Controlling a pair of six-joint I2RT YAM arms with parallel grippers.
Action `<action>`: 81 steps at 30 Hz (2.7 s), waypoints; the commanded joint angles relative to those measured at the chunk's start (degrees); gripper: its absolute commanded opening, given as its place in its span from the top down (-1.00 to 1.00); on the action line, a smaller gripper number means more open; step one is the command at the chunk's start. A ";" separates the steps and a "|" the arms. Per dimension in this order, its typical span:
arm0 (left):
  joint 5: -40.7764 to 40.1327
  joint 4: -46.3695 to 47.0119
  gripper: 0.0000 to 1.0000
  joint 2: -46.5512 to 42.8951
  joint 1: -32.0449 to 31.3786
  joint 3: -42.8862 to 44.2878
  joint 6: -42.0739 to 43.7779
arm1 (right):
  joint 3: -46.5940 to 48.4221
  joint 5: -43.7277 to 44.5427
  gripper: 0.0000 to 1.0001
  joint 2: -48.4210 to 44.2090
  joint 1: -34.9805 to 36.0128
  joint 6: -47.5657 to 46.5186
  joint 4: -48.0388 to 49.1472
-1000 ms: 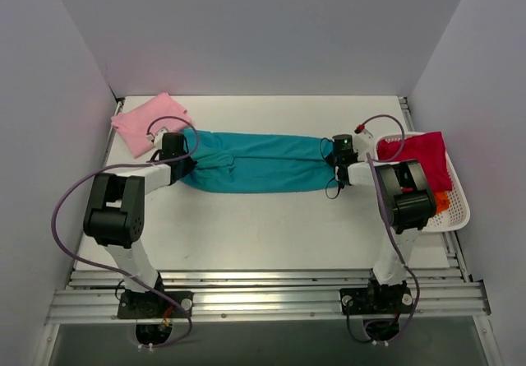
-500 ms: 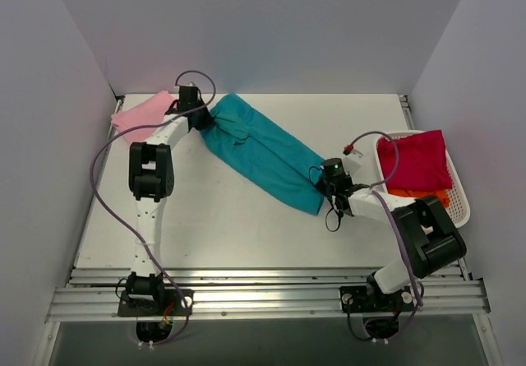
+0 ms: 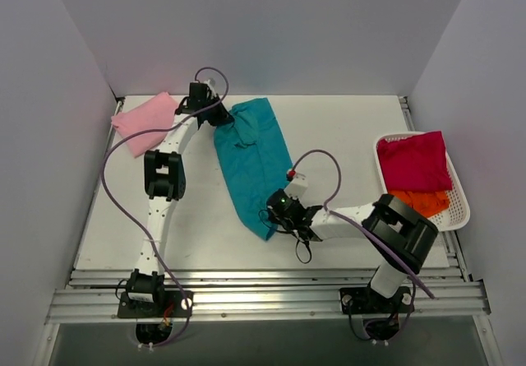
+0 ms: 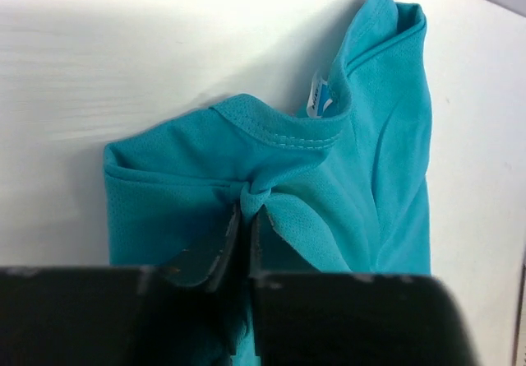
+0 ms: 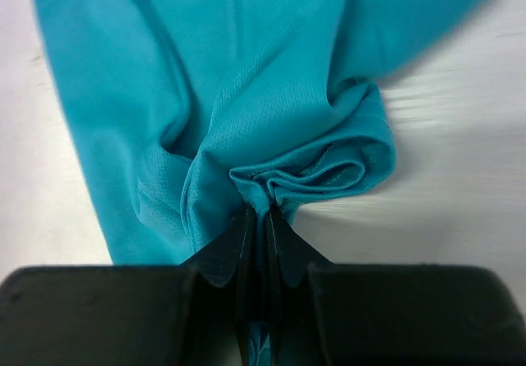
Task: Fold and stack the t-shirts
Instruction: Fold the tshirt
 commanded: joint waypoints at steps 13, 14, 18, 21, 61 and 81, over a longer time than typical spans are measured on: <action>7.64 13.07 -0.88 -13.01 2.79 -9.65 4.27 | 11.33 9.96 -1.00 7.30 12.10 4.59 -12.35; 6.50 13.78 -0.88 -14.96 3.57 -12.54 4.45 | 11.33 11.12 -1.00 5.97 12.19 4.76 -14.45; 0.00 15.80 -0.88 -26.21 5.25 -21.84 5.50 | 11.68 14.99 -1.00 -0.70 13.16 4.59 -19.73; -8.35 15.63 -0.88 -36.58 5.60 -28.19 7.43 | 11.94 17.80 -1.00 -4.57 14.74 5.29 -23.35; -29.54 8.43 -0.89 -98.39 -40.09 -113.81 -19.89 | -1.77 13.32 -0.95 -10.48 1.73 1.33 -11.14; -35.18 23.34 -0.85 -90.50 -44.58 -123.31 -32.11 | -3.44 15.96 -0.95 -19.88 -0.64 -0.86 -15.53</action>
